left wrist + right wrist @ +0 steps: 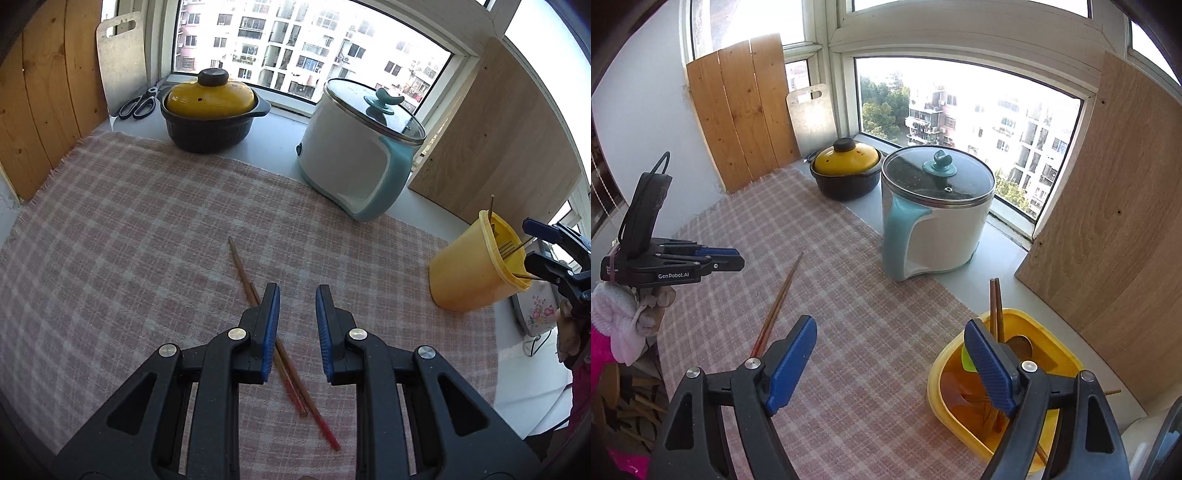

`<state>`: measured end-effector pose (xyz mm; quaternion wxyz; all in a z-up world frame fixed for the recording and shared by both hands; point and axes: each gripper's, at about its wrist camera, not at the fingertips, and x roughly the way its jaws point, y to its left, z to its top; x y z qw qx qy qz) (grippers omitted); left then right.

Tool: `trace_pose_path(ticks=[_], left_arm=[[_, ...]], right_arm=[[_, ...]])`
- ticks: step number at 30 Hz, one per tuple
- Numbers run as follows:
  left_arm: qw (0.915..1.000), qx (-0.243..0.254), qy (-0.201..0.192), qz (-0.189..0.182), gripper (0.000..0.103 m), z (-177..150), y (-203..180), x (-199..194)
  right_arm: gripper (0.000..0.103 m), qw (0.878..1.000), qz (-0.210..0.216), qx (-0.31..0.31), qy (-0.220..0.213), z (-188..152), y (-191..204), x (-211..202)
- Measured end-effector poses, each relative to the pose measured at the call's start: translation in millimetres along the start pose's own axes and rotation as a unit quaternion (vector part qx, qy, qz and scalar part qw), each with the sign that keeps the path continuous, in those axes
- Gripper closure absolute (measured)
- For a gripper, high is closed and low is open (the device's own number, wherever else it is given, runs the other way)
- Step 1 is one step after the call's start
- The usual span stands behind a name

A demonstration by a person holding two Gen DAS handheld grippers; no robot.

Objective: Organize utensils
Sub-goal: 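Move both open tools back over the last two chopsticks on the cloth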

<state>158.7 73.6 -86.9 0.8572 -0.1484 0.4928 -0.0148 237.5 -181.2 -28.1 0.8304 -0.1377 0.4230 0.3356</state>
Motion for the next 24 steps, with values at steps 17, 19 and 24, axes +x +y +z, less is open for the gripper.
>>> trace_pose_path(ticks=[17, 19, 24], left_arm=[[0.9937, -0.003, 0.111, 0.019, 0.085, -12.9, 30.1, 88.3], [0.9925, -0.001, 0.119, 0.026, 0.085, -12.8, 30.6, 96.4], [0.9907, 0.005, 0.131, 0.035, 0.085, -13.6, 30.3, 108.4]], right_arm=[[0.019, 0.997, 0.016, 0.061, 0.044, -37.1, 33.2, 36.4], [0.019, 0.996, 0.015, 0.07, 0.046, -39.6, 31.2, 35.7], [0.019, 0.995, 0.013, 0.086, 0.046, -44.3, 27.6, 33.1]])
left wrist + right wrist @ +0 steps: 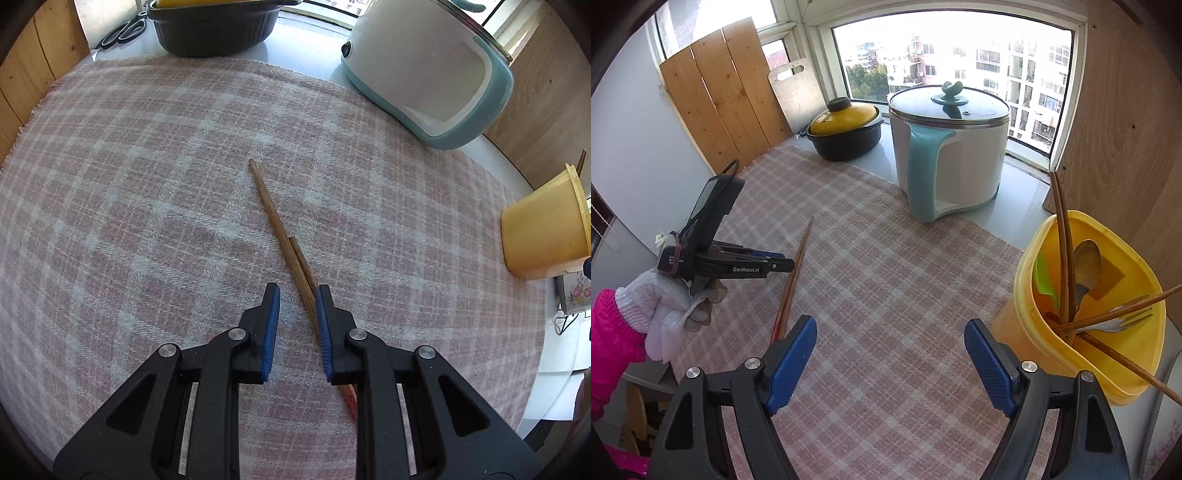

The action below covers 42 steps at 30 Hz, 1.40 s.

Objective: Organize utensils
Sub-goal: 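Move both open tools back over the last two chopsticks on the cloth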

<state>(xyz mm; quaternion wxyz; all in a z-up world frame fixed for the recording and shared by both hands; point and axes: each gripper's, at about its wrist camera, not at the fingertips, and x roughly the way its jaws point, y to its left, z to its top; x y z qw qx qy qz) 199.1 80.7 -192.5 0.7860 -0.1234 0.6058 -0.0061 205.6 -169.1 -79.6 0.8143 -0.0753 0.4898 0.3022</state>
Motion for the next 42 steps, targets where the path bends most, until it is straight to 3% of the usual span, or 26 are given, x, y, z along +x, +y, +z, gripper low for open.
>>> trace_pose_path(ticks=[19, 22, 33, 36, 42], left_arm=[[0.9999, -0.002, -0.006, 0.015, 0.085, 4.2, -4.4, 14.3], [0.9999, -0.002, -0.007, 0.015, 0.094, 8.0, -3.4, 15.9], [0.9998, -0.007, -0.006, 0.016, 0.101, -2.0, 18.7, 13.2], [0.9995, -0.025, -0.015, -0.007, 0.101, -9.0, 29.7, 9.0], [0.9972, -0.052, -0.026, -0.046, 0.098, -9.8, 30.0, -1.3]], right_arm=[[0.019, 1.0, 0.019, 0.009, 0.019, -4.1, 11.1, 12.9], [0.019, 0.999, 0.023, 0.004, 0.031, -2.9, 16.6, 19.8], [0.032, 0.996, 0.058, -0.001, 0.068, 8.4, 44.5, 62.7], [0.04, 0.993, 0.074, 0.003, 0.09, 11.1, 53.7, 83.4], [0.041, 0.99, 0.082, 0.007, 0.111, 10.4, 64.7, 104.4]])
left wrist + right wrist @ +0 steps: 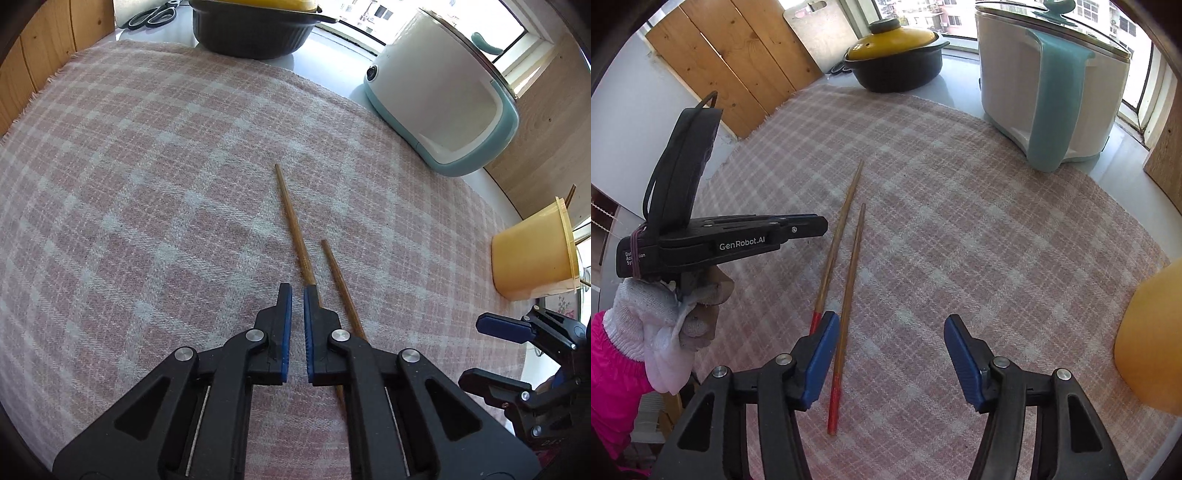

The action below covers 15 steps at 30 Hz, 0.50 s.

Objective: Organize utensils
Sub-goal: 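Close the left tool on one chopstick while the right tool grasps the other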

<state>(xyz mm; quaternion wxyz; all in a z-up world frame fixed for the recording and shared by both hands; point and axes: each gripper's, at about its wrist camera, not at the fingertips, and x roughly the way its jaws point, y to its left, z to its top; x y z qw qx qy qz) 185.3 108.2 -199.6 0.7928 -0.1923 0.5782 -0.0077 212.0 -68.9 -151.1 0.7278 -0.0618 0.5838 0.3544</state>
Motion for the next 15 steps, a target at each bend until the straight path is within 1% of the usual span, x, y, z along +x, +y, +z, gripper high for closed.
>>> trace_pose_path(ticks=[2, 6, 8, 11, 15], left_arm=[[1.0, 0.002, 0.001, 0.003, 0.091, 2.8, -5.0, 2.8], [0.9997, 0.012, 0.017, 0.014, 0.091, 9.9, -11.6, 16.7], [0.9995, 0.018, 0.013, 0.02, 0.091, 11.3, -13.9, 19.0], [0.9989, 0.035, 0.011, 0.03, 0.094, 8.7, -15.0, 17.4], [0.9991, 0.035, 0.009, 0.02, 0.095, 0.0, -7.6, 13.2]], right_arm=[[0.041, 1.0, 0.003, 0.003, 0.003, 0.7, 1.4, 2.9], [0.043, 1.0, 0.007, 0.008, 0.007, 2.7, 2.9, 7.3], [0.043, 1.0, 0.007, 0.008, 0.009, 3.2, 4.4, 9.2], [0.049, 1.0, 0.009, 0.009, 0.014, 5.2, 7.0, 14.3], [0.056, 1.0, 0.013, 0.008, 0.022, 9.3, 12.6, 23.7]])
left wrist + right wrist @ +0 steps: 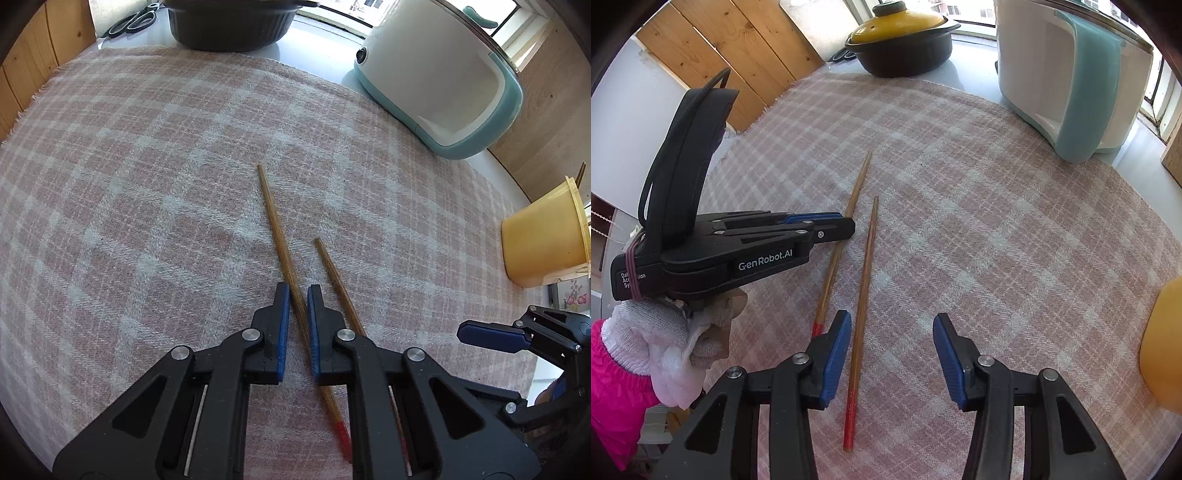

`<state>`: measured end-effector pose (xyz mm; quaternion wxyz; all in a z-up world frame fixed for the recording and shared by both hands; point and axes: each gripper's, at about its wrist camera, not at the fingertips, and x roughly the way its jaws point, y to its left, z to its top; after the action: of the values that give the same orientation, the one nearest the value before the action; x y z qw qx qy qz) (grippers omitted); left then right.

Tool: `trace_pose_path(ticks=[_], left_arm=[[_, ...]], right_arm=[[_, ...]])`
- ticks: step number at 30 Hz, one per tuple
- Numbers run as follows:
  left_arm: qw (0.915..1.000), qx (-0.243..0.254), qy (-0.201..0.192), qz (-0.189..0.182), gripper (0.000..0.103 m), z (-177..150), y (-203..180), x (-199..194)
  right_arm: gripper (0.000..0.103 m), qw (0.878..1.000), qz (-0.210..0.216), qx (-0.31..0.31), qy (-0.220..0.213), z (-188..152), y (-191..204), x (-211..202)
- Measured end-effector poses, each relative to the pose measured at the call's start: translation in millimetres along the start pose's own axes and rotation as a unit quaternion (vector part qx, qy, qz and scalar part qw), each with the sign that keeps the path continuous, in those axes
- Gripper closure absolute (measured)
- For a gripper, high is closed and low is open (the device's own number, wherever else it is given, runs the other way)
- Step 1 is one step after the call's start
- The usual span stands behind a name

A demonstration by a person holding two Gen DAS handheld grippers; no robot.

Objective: Organize utensils
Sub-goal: 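Close the left tool on one chopstick while the right tool grasps the other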

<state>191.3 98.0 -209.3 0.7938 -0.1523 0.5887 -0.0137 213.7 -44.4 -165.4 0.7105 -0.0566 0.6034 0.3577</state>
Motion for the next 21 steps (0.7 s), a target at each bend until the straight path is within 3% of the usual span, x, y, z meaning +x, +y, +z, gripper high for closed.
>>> trace_pose_path(ticks=[11, 21], left_arm=[[0.9999, 0.0, 0.005, -0.01, 0.097, -44.2, 16.0, -21.6], [0.9999, 0.01, 0.002, 0.007, 0.097, -27.9, 8.4, -19.5]], right_arm=[[0.064, 0.999, -0.008, -0.017, 0.028, 11.5, 14.3, 33.0], [0.071, 0.996, -0.062, -0.057, 0.033, 10.9, 30.0, 43.7]])
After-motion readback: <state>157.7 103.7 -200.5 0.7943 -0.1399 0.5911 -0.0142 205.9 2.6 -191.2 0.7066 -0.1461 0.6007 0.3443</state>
